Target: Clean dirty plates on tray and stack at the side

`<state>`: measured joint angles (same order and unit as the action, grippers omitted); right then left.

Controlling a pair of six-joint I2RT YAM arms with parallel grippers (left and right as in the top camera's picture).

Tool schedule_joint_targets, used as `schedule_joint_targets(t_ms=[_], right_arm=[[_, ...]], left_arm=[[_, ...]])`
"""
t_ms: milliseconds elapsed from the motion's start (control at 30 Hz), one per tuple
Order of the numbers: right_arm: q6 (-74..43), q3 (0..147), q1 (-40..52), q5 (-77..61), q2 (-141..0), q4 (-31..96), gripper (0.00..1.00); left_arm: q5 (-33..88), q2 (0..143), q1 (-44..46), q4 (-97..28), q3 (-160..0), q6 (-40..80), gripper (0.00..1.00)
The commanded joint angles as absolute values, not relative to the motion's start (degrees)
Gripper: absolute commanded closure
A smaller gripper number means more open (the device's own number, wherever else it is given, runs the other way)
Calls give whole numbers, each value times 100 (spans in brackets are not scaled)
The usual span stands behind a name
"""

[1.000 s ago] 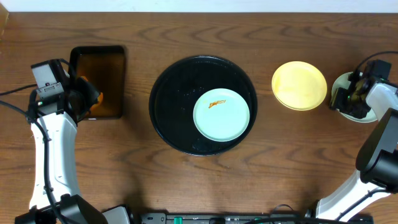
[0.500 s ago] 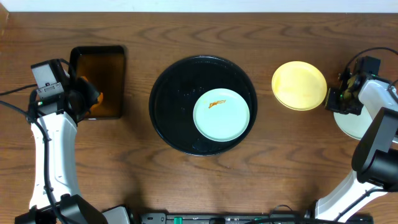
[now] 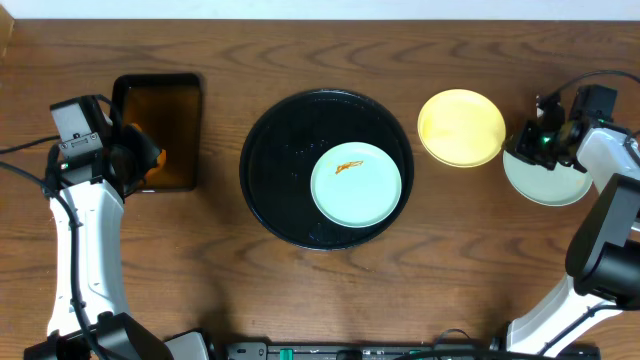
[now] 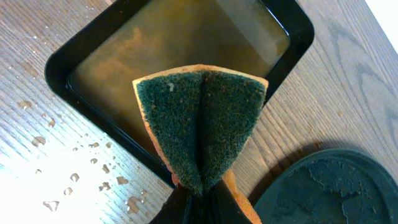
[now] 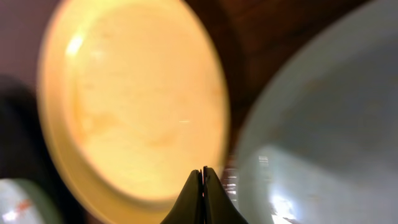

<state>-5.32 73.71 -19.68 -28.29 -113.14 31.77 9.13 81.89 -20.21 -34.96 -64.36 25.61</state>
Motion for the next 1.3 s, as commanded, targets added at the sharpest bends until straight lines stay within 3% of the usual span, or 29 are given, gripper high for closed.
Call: schedule_joint_targets(t_ms=[0,200,367,467,600,700,767,800,833,967,1100,1133,1267], right_arm=[[-875,7349,-1905,-3616,-11109,3168,98],[-875,7349,-1909,-3682,-11109,3177,98],[-873,7349,-1909,-2364,-11109,3562,99],[-788,7349,-1911,-2270,-11089,3791,99],[-770,7352,-2021,-2290,-10855,4003,93],[-770,7352,-2220,-2344,-10497,4130,78],[-770,7352,-2423,-2333,-10182,4248,54],[-781,7352,-2552,-2292,-10029,4311,22],[-840,7352,-2663,-2196,-9913,4357,14],[-1431,7325,-3120,-1232,-9743,4539,14],[-1581,7008,-3398,-1140,-9872,4543,16],[-1586,6788,-3452,-1144,-9961,4368,21],[-1588,6401,-3538,-1186,-10221,3918,27]], left_arm=[[967,8200,-2034,-3538,-6429,2510,92],[967,8200,-2034,-3535,-6429,2510,92],[965,8200,-2034,-3538,-6429,2510,92],[967,8200,-2034,-3535,-6429,2510,92],[967,8200,-2034,-3551,-6429,2508,92],[965,8200,-2034,-3557,-6429,2508,92],[965,8200,-2034,-3557,-6429,2508,92],[965,8200,-2034,-3557,-6429,2508,92],[965,8200,-2034,-3557,-6429,2508,92],[965,8200,-2034,-3557,-6429,2508,93],[967,8200,-2034,-3553,-6429,2510,92],[965,8200,-2034,-3551,-6429,2510,92],[965,8200,-2034,-3551,-6429,2510,92]])
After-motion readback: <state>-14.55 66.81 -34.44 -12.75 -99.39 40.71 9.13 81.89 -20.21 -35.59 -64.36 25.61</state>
